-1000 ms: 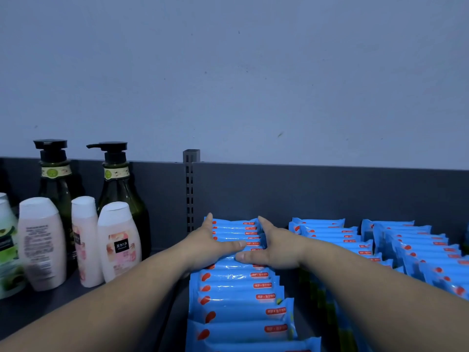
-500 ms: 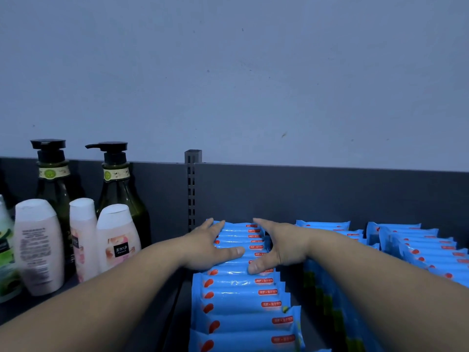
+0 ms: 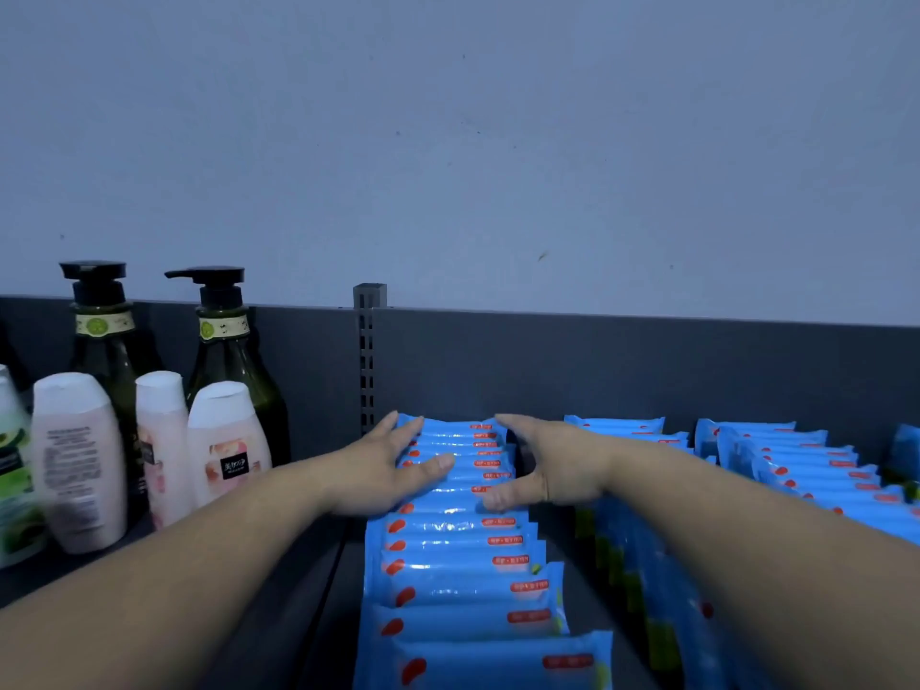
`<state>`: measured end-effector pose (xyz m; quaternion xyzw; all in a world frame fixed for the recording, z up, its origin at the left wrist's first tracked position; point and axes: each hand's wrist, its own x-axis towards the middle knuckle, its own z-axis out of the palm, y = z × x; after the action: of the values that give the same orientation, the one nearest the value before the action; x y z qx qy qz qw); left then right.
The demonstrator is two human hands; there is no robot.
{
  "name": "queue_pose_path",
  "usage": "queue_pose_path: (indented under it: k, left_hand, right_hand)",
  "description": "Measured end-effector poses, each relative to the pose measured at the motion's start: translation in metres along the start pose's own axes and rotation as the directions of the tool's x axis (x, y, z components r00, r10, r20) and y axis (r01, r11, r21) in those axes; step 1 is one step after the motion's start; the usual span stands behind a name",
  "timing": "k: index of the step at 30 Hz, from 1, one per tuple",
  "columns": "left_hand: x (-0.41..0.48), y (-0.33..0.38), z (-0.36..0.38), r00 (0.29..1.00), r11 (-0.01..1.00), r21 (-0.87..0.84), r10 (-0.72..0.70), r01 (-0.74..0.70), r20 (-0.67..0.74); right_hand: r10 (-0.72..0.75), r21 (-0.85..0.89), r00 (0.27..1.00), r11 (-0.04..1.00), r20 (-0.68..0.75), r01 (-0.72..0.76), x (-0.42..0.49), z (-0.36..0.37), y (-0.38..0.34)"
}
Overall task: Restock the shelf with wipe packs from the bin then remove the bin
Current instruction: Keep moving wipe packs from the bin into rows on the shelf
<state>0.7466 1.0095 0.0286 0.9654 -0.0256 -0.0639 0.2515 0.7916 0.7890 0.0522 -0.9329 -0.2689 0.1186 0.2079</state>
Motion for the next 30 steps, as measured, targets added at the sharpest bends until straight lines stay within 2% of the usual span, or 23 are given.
queue_pose_path:
  k: [4,6,9,12,15,17,20,23,30]
  left_hand:
    - [-0.037,0.005,-0.001,0.997,0.997,0.034,0.072,-0.071,-0.004]
    - [-0.056,0.009,0.004,0.998,0.998,-0.012,0.064,-0.064,-0.027]
    - [-0.075,0.015,0.024,0.999,0.992,-0.124,0.031,-0.029,0.013]
    - [-0.085,0.028,0.038,0.999,0.958,-0.284,-0.039,0.034,-0.013]
    - [-0.099,0.044,0.040,0.990,0.903,-0.428,-0.100,0.046,-0.104]
    - [-0.111,0.044,0.040,0.981,0.906,-0.423,-0.091,0.010,-0.173]
    - [-0.137,0.038,0.050,0.968,0.941,-0.332,-0.140,0.064,-0.210]
    - [-0.158,0.036,0.071,0.961,0.923,-0.382,-0.146,0.047,-0.235]
    - [-0.174,0.047,0.107,0.901,0.904,-0.416,-0.257,0.096,-0.349]
  right_hand:
    - [-0.089,-0.024,0.991,0.996,0.095,0.091,-0.049,-0.009,-0.011]
    - [-0.110,-0.069,0.977,0.990,0.183,0.125,-0.069,-0.007,-0.014]
    - [-0.123,-0.171,0.959,0.970,0.253,0.170,-0.086,0.010,-0.018]
    - [-0.164,-0.194,0.965,0.960,0.203,0.204,-0.088,0.026,-0.023]
    - [-0.190,-0.119,0.970,0.971,0.152,0.208,-0.096,0.028,-0.024]
    - [-0.202,-0.061,0.973,0.976,0.109,0.210,-0.105,0.029,-0.020]
    - [-0.192,-0.014,0.979,0.981,0.063,0.193,-0.117,0.035,-0.013]
    - [-0.180,0.024,0.984,0.983,0.006,0.180,-0.132,0.049,-0.007]
    - [-0.151,0.204,0.975,0.962,-0.163,0.183,-0.160,0.095,-0.002]
